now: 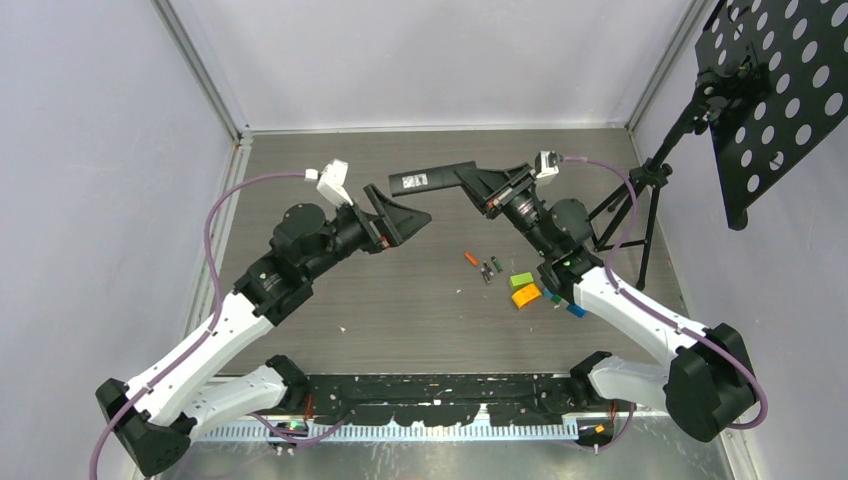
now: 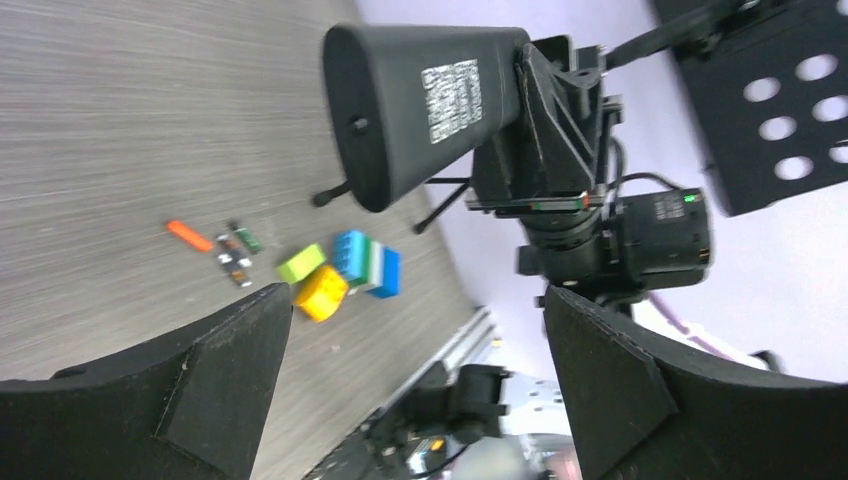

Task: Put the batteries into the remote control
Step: Adjust the remote control.

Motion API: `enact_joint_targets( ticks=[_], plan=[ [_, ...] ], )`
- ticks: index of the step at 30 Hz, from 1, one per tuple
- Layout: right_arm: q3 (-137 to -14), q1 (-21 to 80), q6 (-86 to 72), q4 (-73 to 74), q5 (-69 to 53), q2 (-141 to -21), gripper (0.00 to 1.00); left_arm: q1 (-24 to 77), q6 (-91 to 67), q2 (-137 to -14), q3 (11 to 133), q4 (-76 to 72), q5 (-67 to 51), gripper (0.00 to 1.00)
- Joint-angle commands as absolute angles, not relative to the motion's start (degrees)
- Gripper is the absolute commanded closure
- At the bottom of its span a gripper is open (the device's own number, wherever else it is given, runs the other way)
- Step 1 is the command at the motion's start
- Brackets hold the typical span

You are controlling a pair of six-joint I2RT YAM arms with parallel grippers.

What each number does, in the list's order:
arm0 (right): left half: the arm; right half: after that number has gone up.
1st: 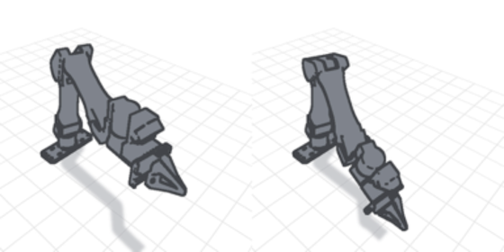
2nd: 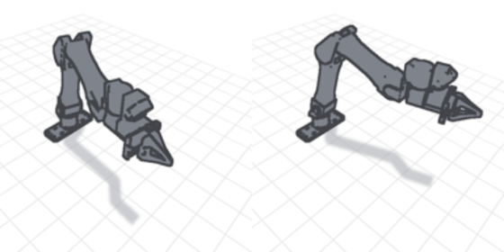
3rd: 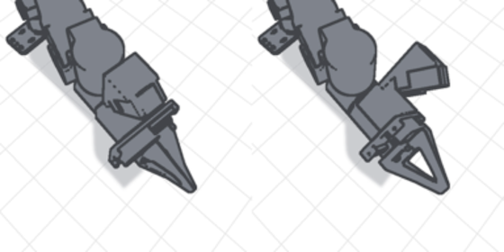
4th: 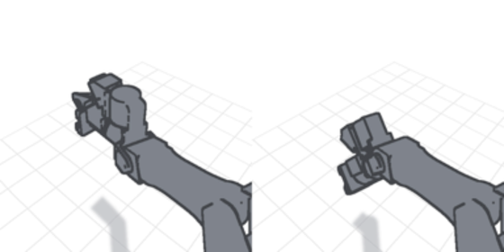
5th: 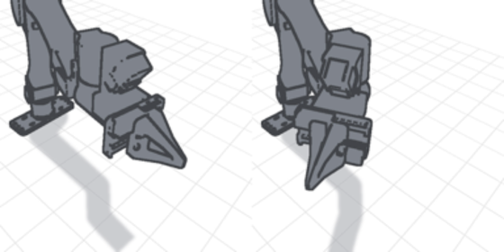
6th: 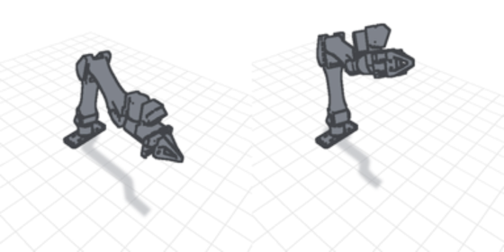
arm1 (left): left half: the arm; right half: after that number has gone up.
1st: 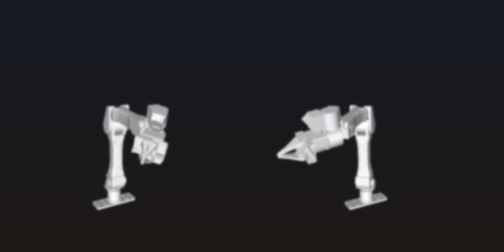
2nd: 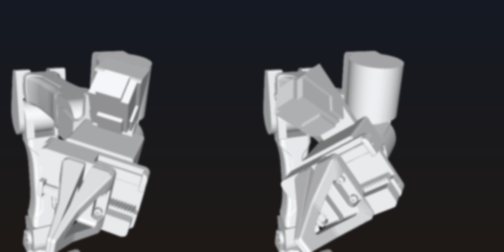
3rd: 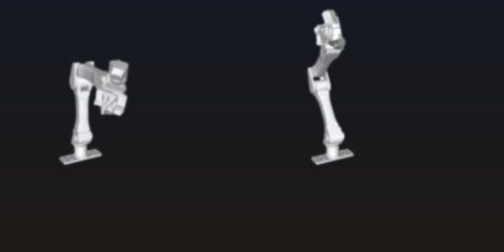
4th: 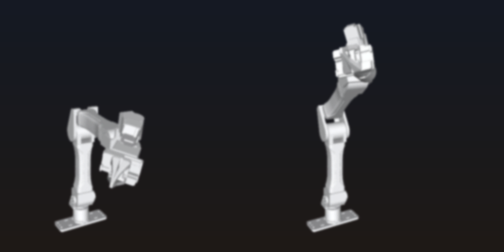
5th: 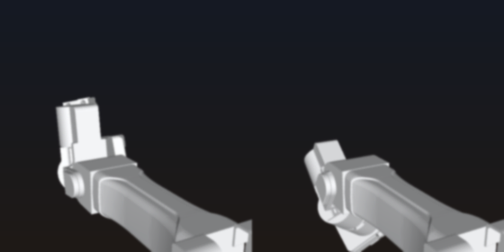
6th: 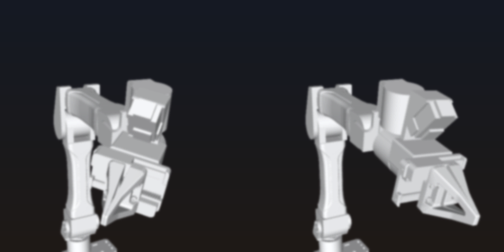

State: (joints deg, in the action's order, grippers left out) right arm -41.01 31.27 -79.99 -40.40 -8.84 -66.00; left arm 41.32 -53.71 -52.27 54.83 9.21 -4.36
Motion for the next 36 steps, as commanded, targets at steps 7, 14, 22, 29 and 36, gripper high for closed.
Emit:
enact_joint_targets(
  ticks=[7,14,22,29,36],
  plan=[
    [-41.85,32.2,-87.75,-51.6,-6.96,-66.04,1.0,41.04,-66.51,-57.02,53.22,-15.61,-12.67,0.05],
    [-40.69,32.59,-88.57,-51.5,-7.75,-66.09,1.0,41.02,-68.12,-58.54,51.49,-22.23,-10.92,0.19],
    [-38.63,32.87,-89.21,-50.18,-9.09,-65.68,1.0,40.96,-67.69,-59.61,50.36,-25.63,-8.42,0.24],
    [-37.48,32.87,-89.12,-50.02,-9.77,-65.65,1.0,40.49,-66.77,-60.91,50.4,-25.94,-8.43,0.45],
    [-36.92,32.87,-88.13,-48.78,-11.34,-65.53,1.0,39.23,-64.69,-61.02,50.72,-24.05,-8.31,0.76]
  ],
)
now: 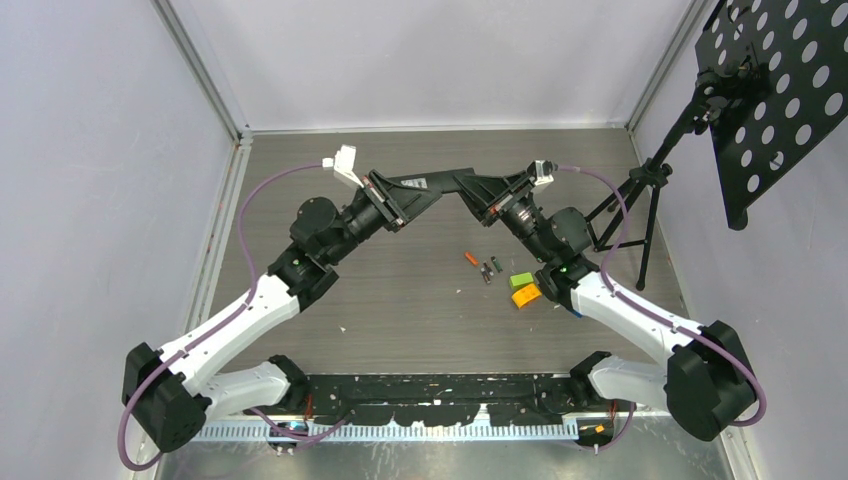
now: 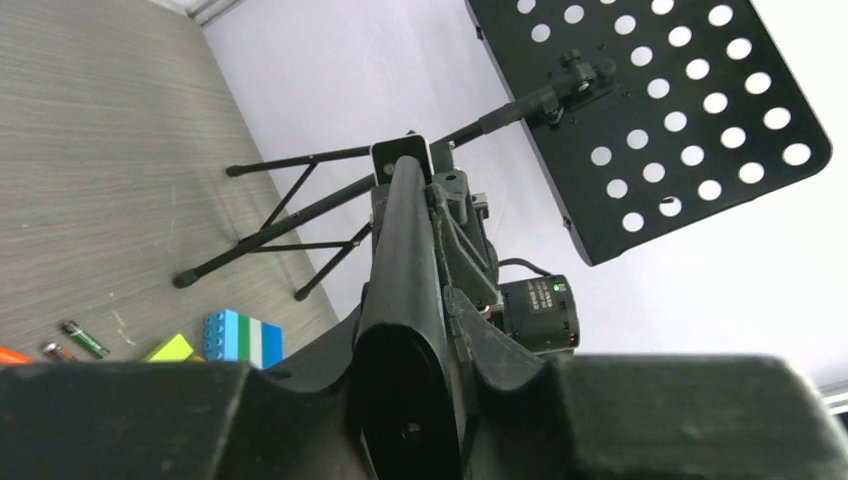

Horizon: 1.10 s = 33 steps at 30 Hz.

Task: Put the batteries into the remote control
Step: Adjust the remote control.

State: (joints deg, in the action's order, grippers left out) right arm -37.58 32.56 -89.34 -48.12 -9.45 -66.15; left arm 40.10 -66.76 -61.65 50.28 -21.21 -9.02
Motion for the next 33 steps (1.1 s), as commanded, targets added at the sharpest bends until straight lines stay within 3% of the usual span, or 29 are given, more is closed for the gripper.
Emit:
enact_joint_targets(
  ticks=[1,6,11,13,15,16,18,20,27,33],
  plan=[
    [-36.72,32.87,-87.74,-48.41,-11.48,-65.45,1.0,38.97,-64.53,-60.9,50.64,-23.53,-8.12,0.8],
    [-35.57,32.87,-86.57,-46.94,-11.76,-64.88,0.99,36.47,-64.45,-60.37,50.09,-21.89,-9.23,1.0],
    [-35.59,32.86,-85.32,-46.55,-12.7,-65.15,0.97,33.24,-65.3,-60.13,48.83,-22.21,-12.99,1.0],
    [-35.6,32.87,-84.94,-46.5,-12.71,-65.24,0.97,32.02,-66.17,-60.15,48.13,-22.91,-14.73,0.88],
    [-35.47,32.87,-84.91,-46.9,-12.42,-65.35,0.98,31.14,-67.59,-60.08,47.0,-23.89,-14.93,0.56],
    [-35.34,32.87,-85.05,-47.36,-12.28,-65.42,0.98,30.64,-68.14,-60.06,46.41,-25.16,-14.79,0.45],
    [-35.18,32.87,-85.25,-47.6,-12.09,-65.52,0.99,30.18,-69.33,-60.52,45.41,-27.82,-14.68,0.37],
    [-35.24,32.87,-85.41,-47.63,-12.12,-65.77,0.99,29.98,-70.4,-61.26,44.64,-30.66,-14.8,0.35],
    [-35.84,32.87,-85.78,-47.68,-12.14,-67.37,0.99,29.88,-73.16,-64.98,44.56,-36.69,-20.31,0.54],
    [-35.74,32.87,-85.6,-51.44,-9.99,-70.29,0.99,29.71,-74.19,-64.63,43.18,-36.97,-23.2,0.45]
  ],
)
